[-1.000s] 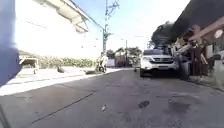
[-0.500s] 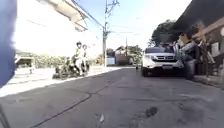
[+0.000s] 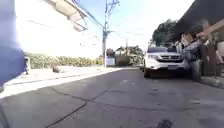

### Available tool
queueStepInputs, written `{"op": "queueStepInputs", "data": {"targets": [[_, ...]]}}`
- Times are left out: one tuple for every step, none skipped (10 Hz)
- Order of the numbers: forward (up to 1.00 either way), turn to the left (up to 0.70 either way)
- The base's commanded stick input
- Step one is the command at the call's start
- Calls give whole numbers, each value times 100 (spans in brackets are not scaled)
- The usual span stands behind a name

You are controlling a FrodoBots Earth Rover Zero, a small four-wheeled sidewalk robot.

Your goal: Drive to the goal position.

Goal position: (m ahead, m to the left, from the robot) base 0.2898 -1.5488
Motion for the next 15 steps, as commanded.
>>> {"op": "queueStepInputs", "data": {"targets": [[98,-1],[98,-1],[98,-1],[100,-1],[100,-1],[100,-1],[100,-1],[100,-1],[100,-1],[100,-1],[100,-1],[100,-1],[100,-1],[100,-1],[100,-10]]}}
